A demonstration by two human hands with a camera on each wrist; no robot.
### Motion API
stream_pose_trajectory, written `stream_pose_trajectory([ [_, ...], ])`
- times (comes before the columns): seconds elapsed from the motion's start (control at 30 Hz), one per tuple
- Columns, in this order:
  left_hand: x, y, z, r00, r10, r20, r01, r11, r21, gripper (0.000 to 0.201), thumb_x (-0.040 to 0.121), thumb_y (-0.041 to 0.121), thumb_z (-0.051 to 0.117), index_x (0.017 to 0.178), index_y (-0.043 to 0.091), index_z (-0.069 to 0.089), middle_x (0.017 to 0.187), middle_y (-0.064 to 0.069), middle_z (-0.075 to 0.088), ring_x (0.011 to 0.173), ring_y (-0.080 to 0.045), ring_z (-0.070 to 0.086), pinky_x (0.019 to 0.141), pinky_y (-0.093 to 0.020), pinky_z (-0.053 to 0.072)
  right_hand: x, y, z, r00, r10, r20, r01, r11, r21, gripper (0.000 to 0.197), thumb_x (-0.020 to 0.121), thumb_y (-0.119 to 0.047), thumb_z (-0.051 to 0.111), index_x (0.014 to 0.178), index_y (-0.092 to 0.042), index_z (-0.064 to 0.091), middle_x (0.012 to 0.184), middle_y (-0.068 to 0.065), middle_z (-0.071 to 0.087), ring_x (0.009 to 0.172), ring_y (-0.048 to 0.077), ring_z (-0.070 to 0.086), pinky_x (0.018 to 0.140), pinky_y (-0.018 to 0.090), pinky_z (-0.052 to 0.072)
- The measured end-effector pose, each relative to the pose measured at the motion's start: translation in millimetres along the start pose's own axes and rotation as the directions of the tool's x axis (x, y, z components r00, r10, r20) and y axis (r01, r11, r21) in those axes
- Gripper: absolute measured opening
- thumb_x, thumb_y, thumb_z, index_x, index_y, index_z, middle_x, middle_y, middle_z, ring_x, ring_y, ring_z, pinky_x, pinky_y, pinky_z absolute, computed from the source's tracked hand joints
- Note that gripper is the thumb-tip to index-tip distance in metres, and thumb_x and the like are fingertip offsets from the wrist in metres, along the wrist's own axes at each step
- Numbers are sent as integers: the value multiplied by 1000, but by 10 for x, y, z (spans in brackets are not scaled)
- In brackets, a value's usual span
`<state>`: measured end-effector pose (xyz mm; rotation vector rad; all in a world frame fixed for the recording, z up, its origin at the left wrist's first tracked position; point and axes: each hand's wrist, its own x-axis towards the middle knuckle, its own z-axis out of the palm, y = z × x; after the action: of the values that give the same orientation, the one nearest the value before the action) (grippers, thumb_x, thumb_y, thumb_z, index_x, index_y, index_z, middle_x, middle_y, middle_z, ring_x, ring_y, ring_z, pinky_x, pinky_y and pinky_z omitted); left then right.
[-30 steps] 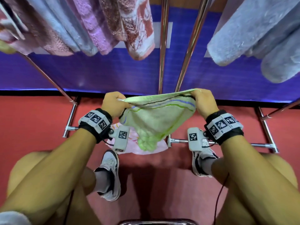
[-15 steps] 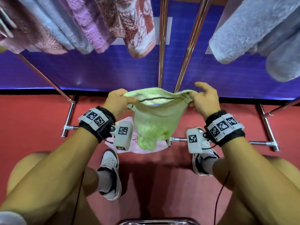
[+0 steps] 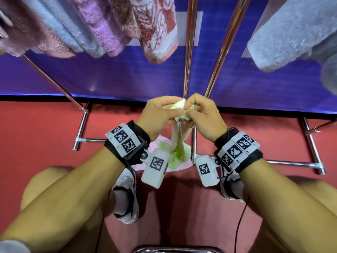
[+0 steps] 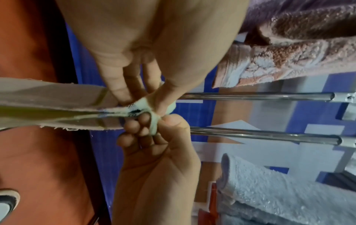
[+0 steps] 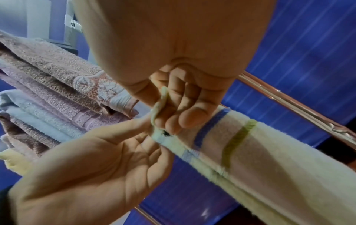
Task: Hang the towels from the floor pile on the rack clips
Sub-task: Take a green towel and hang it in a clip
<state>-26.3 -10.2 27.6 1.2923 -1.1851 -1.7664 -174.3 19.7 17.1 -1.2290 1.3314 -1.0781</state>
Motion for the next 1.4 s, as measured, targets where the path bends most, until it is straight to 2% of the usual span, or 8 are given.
stream_pose_trajectory([
  [0.17,88,0,-17,984,91,-152,-81,994,73,20,85,-5,68,86,14,73,85,-10,74,77,-19,70,79,-37,60,48,57,-62,999,-20,38,21,999,-30,27,80,13,54,92,-10,60,79,13,73,72,28,72,63,29,54],
  [0.3,102,-17,35,991,98,-91,-91,993,79,16,87,-1,67,88,14,73,86,-15,73,79,-23,69,82,-39,59,28,82,-65,997,-72,40,75,992,-97,3,91,-2,61,92,-5,61,77,11,74,70,23,73,63,26,55],
  [0.47,62,21,93,997,71,-9,-70,993,91,15,91,1,64,91,15,70,83,-10,72,79,-18,69,83,-33,58,32,103,-110,995,-97,-21,92,984,-152,6,94,-6,58,88,-4,60,73,7,73,64,24,72,62,34,60],
  [0.6,65,21,77,989,120,-86,-107,985,138,16,89,-3,65,91,13,68,88,-22,73,85,-32,73,80,-40,61,32,125,-119,990,-128,-56,115,974,-193,7,94,-7,57,87,-6,60,70,2,72,61,18,71,63,29,58],
  [1.0,-55,59,129,987,142,-71,-137,988,75,33,91,-9,55,80,17,73,74,-13,72,75,-20,71,70,-27,59,39,179,-90,986,-114,-119,105,991,-83,8,95,-8,57,87,-8,59,68,7,71,60,24,70,61,36,59],
  [1.13,-58,52,109,973,229,-27,-224,965,136,36,83,-8,68,76,26,78,75,-15,74,72,-19,67,77,-35,59,45,175,-75,986,-96,-138,91,995,-45,12,95,-12,59,83,-14,58,66,8,71,58,26,70,57,34,56],
  [1.23,-67,64,94,969,246,-17,-242,962,127,20,81,-8,72,83,12,75,77,-28,69,69,-22,65,77,-38,59,34,174,-55,989,-77,-124,78,997,-1,15,96,-11,58,82,-16,57,66,11,71,59,31,70,58,36,56],
  [1.4,-28,109,8,976,217,-34,-210,968,140,22,78,-1,78,73,20,77,79,-15,75,77,-23,73,80,-40,61,41,155,-117,996,-57,-66,52,996,-74,21,95,-27,62,82,-11,56,61,9,69,59,28,69,62,41,58],
])
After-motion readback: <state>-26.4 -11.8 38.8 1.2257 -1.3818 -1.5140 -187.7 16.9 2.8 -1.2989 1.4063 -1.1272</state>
